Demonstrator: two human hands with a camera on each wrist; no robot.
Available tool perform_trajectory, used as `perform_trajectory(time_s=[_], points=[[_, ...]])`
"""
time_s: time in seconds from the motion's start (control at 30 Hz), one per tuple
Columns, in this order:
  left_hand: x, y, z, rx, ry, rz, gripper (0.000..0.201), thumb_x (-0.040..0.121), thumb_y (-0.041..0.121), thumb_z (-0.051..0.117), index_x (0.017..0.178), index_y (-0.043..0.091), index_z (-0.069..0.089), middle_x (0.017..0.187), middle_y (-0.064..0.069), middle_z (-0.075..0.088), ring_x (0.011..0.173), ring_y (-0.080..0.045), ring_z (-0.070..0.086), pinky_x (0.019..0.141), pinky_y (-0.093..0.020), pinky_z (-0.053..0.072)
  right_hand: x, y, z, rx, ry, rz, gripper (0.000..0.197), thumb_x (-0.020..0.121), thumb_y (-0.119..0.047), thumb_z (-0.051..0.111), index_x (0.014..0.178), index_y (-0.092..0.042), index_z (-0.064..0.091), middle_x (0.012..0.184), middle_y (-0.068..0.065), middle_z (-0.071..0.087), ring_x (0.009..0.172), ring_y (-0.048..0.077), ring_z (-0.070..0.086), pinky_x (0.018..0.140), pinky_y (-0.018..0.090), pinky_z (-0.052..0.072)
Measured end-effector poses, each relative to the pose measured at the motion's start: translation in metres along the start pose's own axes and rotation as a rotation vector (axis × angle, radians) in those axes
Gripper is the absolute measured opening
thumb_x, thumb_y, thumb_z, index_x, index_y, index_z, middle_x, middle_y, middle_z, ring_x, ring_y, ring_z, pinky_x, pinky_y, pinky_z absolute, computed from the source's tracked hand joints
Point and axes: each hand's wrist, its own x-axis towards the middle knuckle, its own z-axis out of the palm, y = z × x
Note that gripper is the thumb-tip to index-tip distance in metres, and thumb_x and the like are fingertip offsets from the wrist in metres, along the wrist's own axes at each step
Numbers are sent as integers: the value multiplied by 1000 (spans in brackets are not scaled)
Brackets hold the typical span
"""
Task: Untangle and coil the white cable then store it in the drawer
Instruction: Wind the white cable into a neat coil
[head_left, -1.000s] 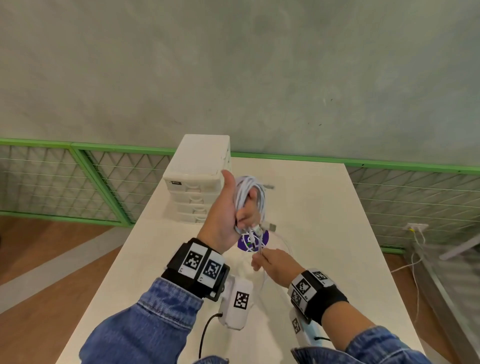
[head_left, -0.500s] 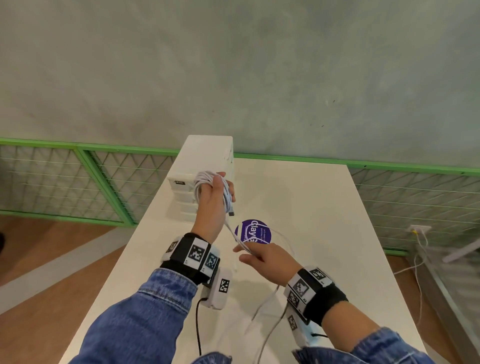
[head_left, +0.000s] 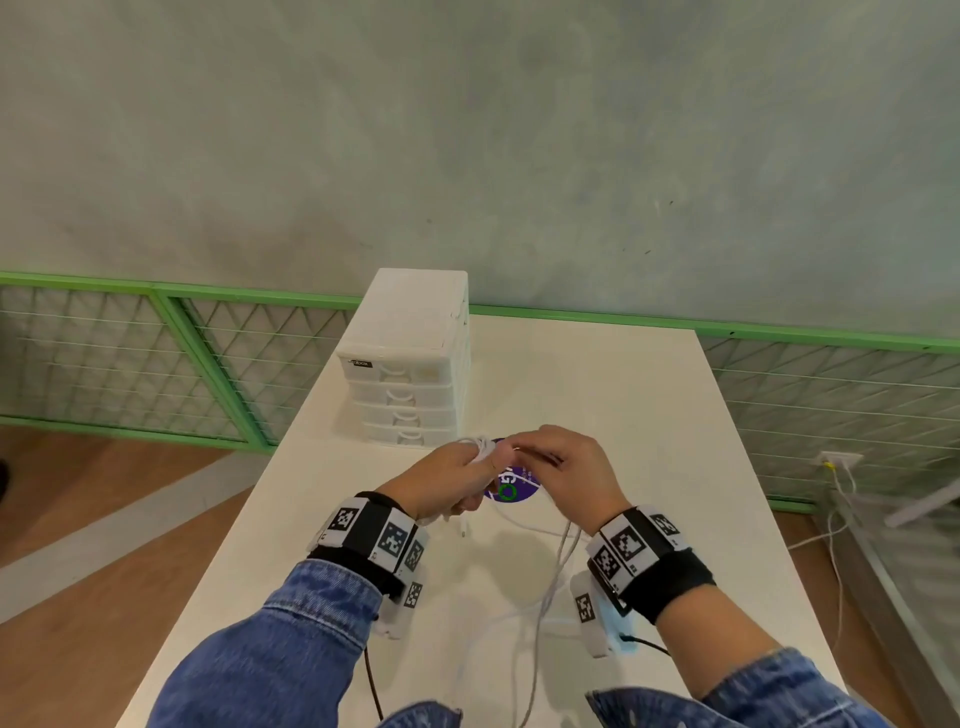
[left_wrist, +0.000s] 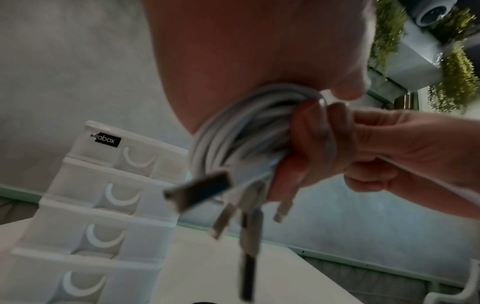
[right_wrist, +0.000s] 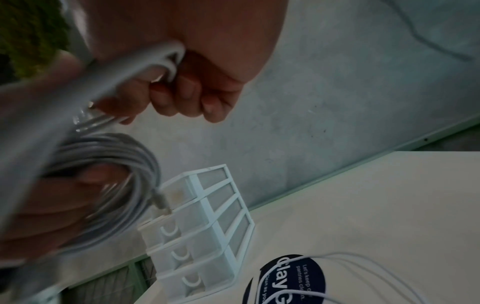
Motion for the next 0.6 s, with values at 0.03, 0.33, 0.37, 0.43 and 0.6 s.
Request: perform_trajectory(time_s=[0.03,0.33,0.37,0.43,0.6], points=[[-1,1,0,6,-33,-18,34,96,41,46,75,14,48,41,12,41,36,-4,32,43,-19,26,1,3,-3,29,26,18,22,82,-13,67,92,-32,72,66,-12,55,66,3,55,63,12,40],[-3,30,2,-72,-147,-4,44,97,47,39,70,14,46,47,1,28,40,-11,22,42,-22,20,-6,15,-5,201,69,104,42,86,3,55,107,-33,63,72,-4,58,67,-1,54,69,10,42],[-4,32,2,-98,-150,-1,46,96,50,37,70,14,48,46,1,29,40,-11,21,42,-22,20,-6,12,-4,224,65,102,40,88,2,54,109,-31,62,73,-5,60,66,-2,54,68,9,42],[-3,34,1,-164,-147,1,51,94,55,34,70,13,50,43,3,29,39,-11,21,41,-21,20,-7,8,-4,230,55,100,40,90,3,49,116,-26,60,79,-9,62,67,-5,56,69,5,41],[-4,37,-3,-263,-176,55,57,84,64,33,67,13,52,41,1,27,36,-13,21,44,-26,22,-7,15,-3,11,11,113,61,89,5,39,134,-36,43,92,-12,65,82,-2,60,76,5,42]])
